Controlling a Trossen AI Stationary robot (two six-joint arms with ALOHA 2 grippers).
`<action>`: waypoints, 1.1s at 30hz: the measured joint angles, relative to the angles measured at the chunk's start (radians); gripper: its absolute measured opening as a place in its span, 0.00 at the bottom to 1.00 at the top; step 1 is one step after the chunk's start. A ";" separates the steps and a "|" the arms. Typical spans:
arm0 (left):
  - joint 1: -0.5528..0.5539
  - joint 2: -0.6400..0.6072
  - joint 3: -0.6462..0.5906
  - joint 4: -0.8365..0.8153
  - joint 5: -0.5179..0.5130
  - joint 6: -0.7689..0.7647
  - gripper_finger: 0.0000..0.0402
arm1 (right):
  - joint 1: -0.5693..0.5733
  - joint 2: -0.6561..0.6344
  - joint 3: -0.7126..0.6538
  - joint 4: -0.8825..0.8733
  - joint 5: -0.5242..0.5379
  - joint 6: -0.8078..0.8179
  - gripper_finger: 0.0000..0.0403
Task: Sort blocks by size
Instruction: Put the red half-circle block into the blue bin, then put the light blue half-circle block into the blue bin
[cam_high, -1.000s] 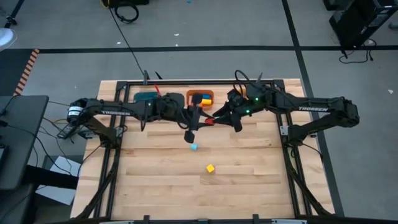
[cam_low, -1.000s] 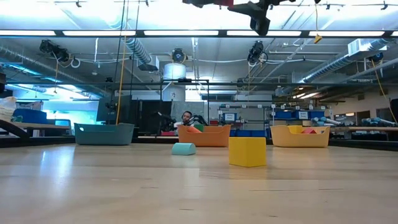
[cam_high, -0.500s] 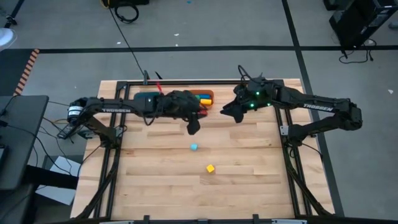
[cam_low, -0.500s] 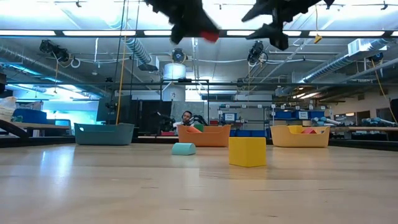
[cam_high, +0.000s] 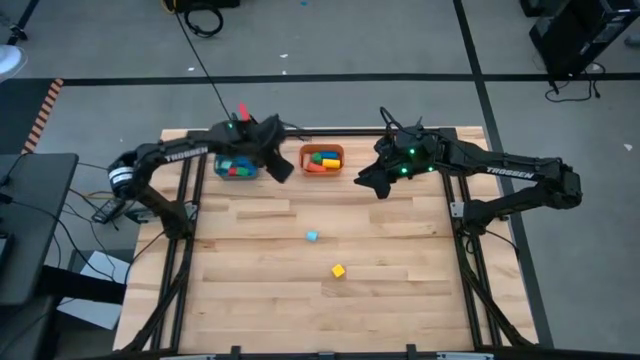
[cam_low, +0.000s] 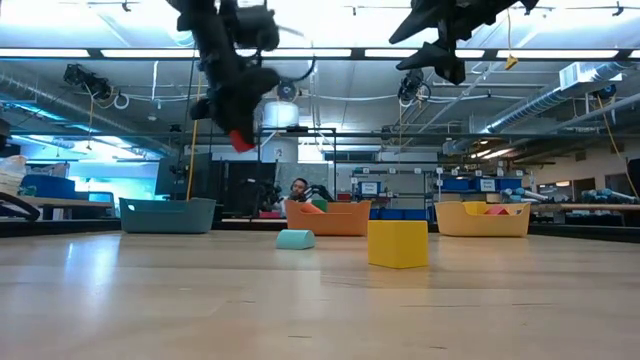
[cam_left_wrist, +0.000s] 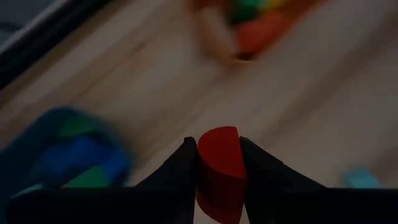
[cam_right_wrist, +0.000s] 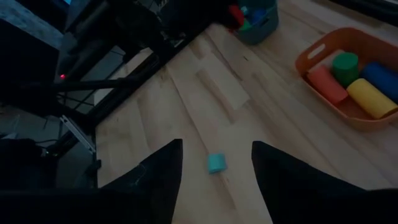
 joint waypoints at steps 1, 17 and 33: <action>0.033 0.000 0.000 -0.016 -0.003 0.004 0.24 | 0.000 0.000 0.000 0.000 0.000 0.000 0.51; 0.351 -0.001 -0.194 -0.005 -0.096 0.014 0.31 | 0.073 0.000 0.000 0.000 0.047 -0.025 0.50; 0.341 -0.002 -0.197 0.058 -0.149 0.076 0.40 | 0.086 0.000 -0.001 0.000 0.108 -0.025 0.50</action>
